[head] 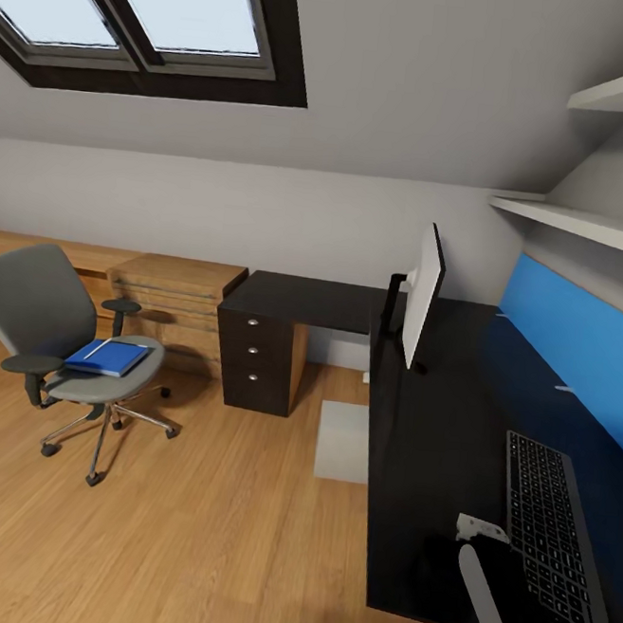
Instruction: In the bedroom, organize the workspace by keeping the computer under the desk, ensuring the monitor is on the desk, placing the keyboard on the desk next to the monitor, placing the mouse on the desk next to the keyboard, moving the folder from the swivel chair onto the desk next to the mouse, stacking the notebook on top of the folder with the pen on top of the notebook, and positioning the swivel chair next to the desk.
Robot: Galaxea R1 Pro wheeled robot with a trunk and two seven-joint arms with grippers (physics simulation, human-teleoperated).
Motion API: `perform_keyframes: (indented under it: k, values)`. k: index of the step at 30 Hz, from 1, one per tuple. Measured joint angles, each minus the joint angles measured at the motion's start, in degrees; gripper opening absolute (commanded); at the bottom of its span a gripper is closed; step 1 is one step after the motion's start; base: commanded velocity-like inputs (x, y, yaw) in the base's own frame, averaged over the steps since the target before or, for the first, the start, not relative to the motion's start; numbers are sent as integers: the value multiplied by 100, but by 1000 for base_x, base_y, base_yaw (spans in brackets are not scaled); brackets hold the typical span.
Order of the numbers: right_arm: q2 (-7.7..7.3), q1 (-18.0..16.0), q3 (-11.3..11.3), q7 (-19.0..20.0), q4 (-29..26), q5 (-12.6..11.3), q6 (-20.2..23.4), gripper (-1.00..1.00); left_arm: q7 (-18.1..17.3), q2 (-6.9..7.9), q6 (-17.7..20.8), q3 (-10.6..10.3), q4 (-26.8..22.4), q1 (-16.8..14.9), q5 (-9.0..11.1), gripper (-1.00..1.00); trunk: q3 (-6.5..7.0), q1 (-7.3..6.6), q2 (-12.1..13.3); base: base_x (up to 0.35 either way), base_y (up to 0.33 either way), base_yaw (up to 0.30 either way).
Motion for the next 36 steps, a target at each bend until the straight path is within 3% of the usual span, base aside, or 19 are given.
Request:
perform_keyframes:
  k: [26,27,36]
  values:
    - [0,0,0,0,0,0,0,100,0,1,0,0,0,0,0,100,0,0,0,0,0,0]
    - [0,0,0,0,0,0,0,-100,0,1,0,0,0,0,0,100,0,0,0,0,0,0]
    - [0,-1,6,8,-1,22,4,-100,0,1,0,0,0,0,0,100,0,0,0,0,0,0]
